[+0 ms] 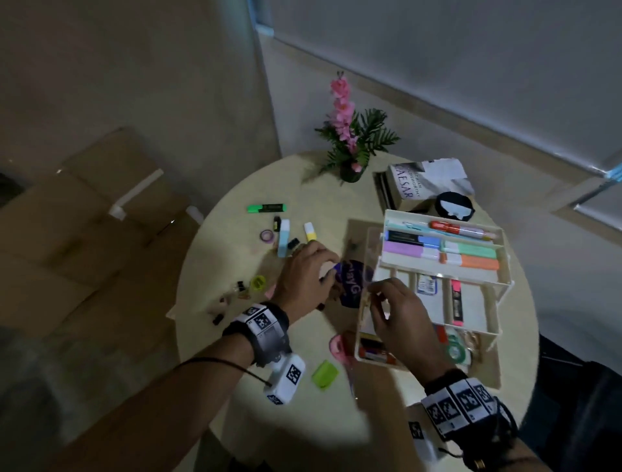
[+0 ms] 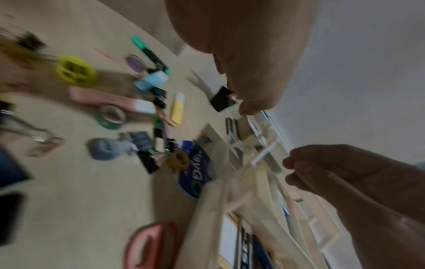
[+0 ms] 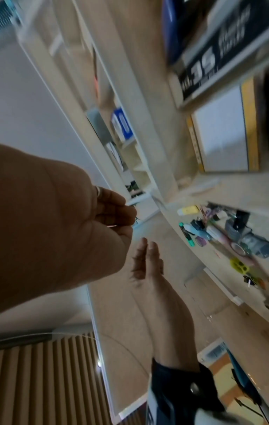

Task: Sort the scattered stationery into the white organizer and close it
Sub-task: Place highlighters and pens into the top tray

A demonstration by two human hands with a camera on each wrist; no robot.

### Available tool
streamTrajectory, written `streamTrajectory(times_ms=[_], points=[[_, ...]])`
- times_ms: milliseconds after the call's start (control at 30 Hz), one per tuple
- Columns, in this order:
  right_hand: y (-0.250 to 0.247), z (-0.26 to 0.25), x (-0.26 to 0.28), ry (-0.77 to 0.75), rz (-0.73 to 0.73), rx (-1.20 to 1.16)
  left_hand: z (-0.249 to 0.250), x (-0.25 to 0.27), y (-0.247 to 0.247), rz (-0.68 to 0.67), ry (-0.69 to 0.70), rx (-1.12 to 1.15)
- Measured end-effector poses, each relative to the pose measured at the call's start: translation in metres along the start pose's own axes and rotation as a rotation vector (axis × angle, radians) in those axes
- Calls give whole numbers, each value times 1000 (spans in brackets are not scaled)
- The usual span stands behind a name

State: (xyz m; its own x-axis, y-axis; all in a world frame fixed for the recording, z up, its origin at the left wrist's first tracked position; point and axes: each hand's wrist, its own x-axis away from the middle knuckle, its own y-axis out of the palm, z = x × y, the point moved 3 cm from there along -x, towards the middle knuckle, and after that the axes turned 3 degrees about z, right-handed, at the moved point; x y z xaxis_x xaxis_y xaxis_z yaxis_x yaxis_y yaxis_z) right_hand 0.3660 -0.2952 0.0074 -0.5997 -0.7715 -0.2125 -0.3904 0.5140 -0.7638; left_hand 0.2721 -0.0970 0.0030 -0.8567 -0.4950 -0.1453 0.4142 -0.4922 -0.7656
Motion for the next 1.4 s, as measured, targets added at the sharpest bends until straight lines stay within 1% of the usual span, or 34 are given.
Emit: streamTrajectory(times_ms=[100,200,267,333,400,467,567,733,833,967,1000,1067,1133,1233,1267,1333,1400], points=[[28,-29,-26,18,-44,-18,-56,24,-27,21,-126,6],[62,-49,-58,76,-88,-30,-104,45,-52,20,-227,-28],[89,-50,-82,123,-89,-1,-130,55,-65,-6,-277,-21],[117,-46,-108,184,-116,44,-152,65,-78,-42,-298,12],[139,-40,-132,268,-147,83,-171,72,-89,-86,-312,38],[155,-32,-149,369,-136,106,-191,80,-98,-134,-333,52],[173,-22,-161,478,-114,136,-219,89,-108,-155,-358,52],[195,-5,-160,531,-106,164,-260,96,-109,-167,-397,88],[201,2,-154,553,-86,131,-270,95,-103,-172,-382,116],[196,-2,-148,620,-8,57,-267,71,-95,-207,-354,114],[193,-5,-147,610,-7,45,-265,61,-93,-214,-342,112],[187,-9,-145,540,-49,54,-260,35,-91,-225,-305,100],[184,0,-139,502,-88,82,-257,1,-88,-229,-279,61],[179,11,-127,539,-90,154,-258,-54,-81,-211,-245,-43],[176,7,-124,551,-69,141,-259,-70,-77,-205,-227,-80],[165,-5,-117,574,-27,34,-261,-101,-70,-191,-189,-150],[154,-20,-111,596,-15,-79,-263,-126,-63,-183,-148,-207]])
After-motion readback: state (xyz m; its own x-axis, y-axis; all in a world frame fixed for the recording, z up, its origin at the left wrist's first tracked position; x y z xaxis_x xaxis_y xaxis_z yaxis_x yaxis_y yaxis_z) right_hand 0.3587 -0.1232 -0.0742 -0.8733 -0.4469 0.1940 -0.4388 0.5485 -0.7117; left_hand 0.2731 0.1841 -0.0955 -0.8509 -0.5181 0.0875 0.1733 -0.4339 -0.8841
